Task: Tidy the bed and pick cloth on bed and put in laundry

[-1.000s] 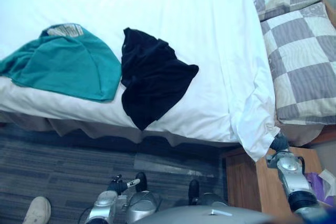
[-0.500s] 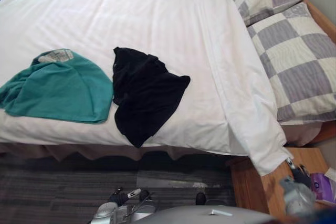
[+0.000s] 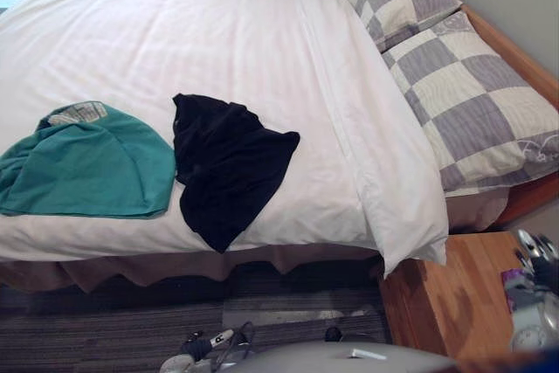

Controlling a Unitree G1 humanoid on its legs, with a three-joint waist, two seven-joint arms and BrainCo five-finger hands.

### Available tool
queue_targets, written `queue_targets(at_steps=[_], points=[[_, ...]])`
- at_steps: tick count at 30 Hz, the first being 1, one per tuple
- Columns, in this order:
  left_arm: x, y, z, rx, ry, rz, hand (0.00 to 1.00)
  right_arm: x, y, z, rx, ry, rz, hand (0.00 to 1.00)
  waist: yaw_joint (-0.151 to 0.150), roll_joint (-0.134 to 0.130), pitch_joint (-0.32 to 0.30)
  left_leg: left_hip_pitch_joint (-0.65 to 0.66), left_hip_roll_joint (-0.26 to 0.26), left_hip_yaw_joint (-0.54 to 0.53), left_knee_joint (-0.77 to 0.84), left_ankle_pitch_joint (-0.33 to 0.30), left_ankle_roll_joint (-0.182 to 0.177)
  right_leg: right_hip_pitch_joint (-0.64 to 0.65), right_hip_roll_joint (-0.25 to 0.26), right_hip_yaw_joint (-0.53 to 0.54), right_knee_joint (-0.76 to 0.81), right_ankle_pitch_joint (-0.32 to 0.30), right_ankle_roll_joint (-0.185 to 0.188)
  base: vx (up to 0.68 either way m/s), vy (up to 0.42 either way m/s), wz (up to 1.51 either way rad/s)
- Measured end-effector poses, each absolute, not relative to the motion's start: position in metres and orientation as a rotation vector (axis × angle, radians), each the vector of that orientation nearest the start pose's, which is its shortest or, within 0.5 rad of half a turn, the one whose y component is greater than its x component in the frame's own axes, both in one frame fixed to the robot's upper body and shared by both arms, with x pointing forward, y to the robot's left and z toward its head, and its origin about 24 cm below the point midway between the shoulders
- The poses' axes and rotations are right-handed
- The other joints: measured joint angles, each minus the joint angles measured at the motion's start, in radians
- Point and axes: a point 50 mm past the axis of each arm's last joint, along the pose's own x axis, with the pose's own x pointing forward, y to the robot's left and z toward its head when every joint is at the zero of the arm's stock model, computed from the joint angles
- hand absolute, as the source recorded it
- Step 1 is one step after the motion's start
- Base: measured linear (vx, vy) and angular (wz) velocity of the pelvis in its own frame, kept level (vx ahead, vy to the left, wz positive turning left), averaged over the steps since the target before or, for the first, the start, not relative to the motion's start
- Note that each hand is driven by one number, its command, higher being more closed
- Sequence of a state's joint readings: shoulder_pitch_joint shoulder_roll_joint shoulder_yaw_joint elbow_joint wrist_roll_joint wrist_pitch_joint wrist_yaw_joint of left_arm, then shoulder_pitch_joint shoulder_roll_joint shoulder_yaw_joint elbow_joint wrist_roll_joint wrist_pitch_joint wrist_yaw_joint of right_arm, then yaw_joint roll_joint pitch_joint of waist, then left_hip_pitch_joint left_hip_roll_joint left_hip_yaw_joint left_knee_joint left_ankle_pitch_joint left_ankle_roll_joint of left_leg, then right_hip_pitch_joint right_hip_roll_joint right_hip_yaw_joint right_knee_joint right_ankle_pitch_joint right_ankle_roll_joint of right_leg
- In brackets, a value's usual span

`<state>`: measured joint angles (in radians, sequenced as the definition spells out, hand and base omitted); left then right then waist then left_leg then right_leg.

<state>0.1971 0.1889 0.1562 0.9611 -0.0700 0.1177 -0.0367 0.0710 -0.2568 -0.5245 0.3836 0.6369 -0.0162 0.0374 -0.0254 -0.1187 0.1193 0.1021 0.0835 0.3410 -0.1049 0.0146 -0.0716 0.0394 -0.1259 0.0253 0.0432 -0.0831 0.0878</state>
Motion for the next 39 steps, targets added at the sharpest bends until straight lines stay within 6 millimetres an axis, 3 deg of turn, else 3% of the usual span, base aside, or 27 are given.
queue_targets(at_steps=[4, 6, 9, 11, 14, 17, 21, 25, 30, 35, 39], points=[[0.084, 0.25, -0.148, 0.018, 1.162, 0.27, 0.0, 0.246, -0.309, 0.024, 0.648, -0.04, -0.457, 1.0, 0.02, -0.011, 0.053, -0.074, -0.018, -0.027, 0.008, 0.024, 0.04, -0.062, -0.025, -0.011, 0.01, 0.038, 0.021, 0.04, 0.049, 0.26], [0.108, 0.252, -0.141, 0.017, 1.092, 0.277, 0.0, 0.274, -0.302, 0.058, 0.73, -0.178, -0.382, 1.0, 0.028, -0.001, 0.119, -0.121, -0.019, -0.049, 0.04, 0.024, 0.049, -0.081, -0.03, -0.014, 0.012, 0.064, 0.024, -0.01, 0.057, 0.35], [0.14, 0.246, -0.13, -0.012, 0.994, 0.274, 0.0, 0.306, -0.31, 0.135, 0.768, -0.429, -0.269, 1.0, 0.038, 0.04, 0.204, -0.225, -0.018, -0.057, 0.11, 0.01, 0.067, -0.155, -0.033, -0.014, 0.027, 0.106, 0.021, -0.05, 0.075, 0.21], [0.15, 0.24, -0.128, -0.033, 0.962, 0.276, 0.0, 0.311, -0.318, 0.187, 0.752, -0.6, -0.207, 1.0, 0.04, 0.083, 0.264, -0.257, -0.021, -0.062, 0.142, -0.002, 0.081, -0.172, -0.042, -0.013, 0.029, 0.124, 0.021, -0.01, 0.065, 0.09], [0.159, 0.236, -0.125, -0.041, 0.924, 0.281, 0.0, 0.304, -0.322, 0.226, 0.752, -0.767, -0.15, 1.0, 0.036, 0.119, 0.319, -0.316, -0.032, -0.076, 0.199, -0.024, 0.091, -0.212, -0.054, -0.013, 0.046, 0.124, 0.021, 0.0, 0.084, 0.05], [0.171, 0.228, -0.121, -0.064, 0.884, 0.275, 0.0, 0.299, -0.322, 0.245, 0.8, -0.868, -0.131, 1.0, 0.038, 0.14, 0.337, -0.379, -0.033, -0.075, 0.221, -0.023, 0.093, -0.279, -0.059, -0.013, 0.075, 0.12, 0.02, -0.01, 0.022, 0.03], [0.205, 0.196, -0.11, -0.161, 0.797, 0.222, 0.0, 0.28, -0.315, 0.278, 0.845, -1.034, -0.064, 1.0, 0.038, 0.165, 0.365, -0.503, -0.037, -0.073, 0.303, -0.036, 0.1, -0.414, -0.084, -0.018, 0.2, 0.033, 0.019, -0.05, -0.018, 0.16], [0.223, 0.176, -0.1, -0.202, 0.743, 0.168, 0.0, 0.268, -0.31, 0.294, 0.876, -1.129, -0.017, 1.0, 0.029, 0.184, 0.387, -0.623, -0.011, -0.071, 0.382, -0.047, 0.098, -0.535, -0.072, -0.017, 0.28, 0.001, 0.007, -0.09, -0.055, 0.04], [0.237, 0.172, -0.09, -0.246, 0.686, 0.177, 0.0, 0.265, -0.318, 0.291, 0.939, -1.153, -0.035, 1.0, 0.017, 0.194, 0.401, -0.706, -0.006, -0.052, 0.384, -0.029, 0.096, -0.667, -0.07, 0.004, 0.363, -0.017, -0.005, -0.07, -0.06, -0.01], [0.248, 0.161, -0.084, -0.294, 0.652, 0.189, 0.0, 0.282, -0.326, 0.254, 1.026, -1.043, -0.111, 1.0, 0.008, 0.202, 0.405, -0.729, -0.019, -0.04, 0.318, 0.02, 0.094, -0.745, -0.073, 0.021, 0.4, -0.027, -0.009, 0.01, -0.052, 0.03], [0.252, 0.16, -0.083, -0.308, 0.655, 0.196, 0.0, 0.28, -0.329, 0.245, 1.002, -1.061, -0.078, 1.0, 0.003, 0.202, 0.405, -0.731, -0.026, -0.041, 0.281, 0.047, 0.09, -0.77, -0.078, 0.021, 0.417, -0.034, -0.017, 0.03, -0.026, 0.08]])
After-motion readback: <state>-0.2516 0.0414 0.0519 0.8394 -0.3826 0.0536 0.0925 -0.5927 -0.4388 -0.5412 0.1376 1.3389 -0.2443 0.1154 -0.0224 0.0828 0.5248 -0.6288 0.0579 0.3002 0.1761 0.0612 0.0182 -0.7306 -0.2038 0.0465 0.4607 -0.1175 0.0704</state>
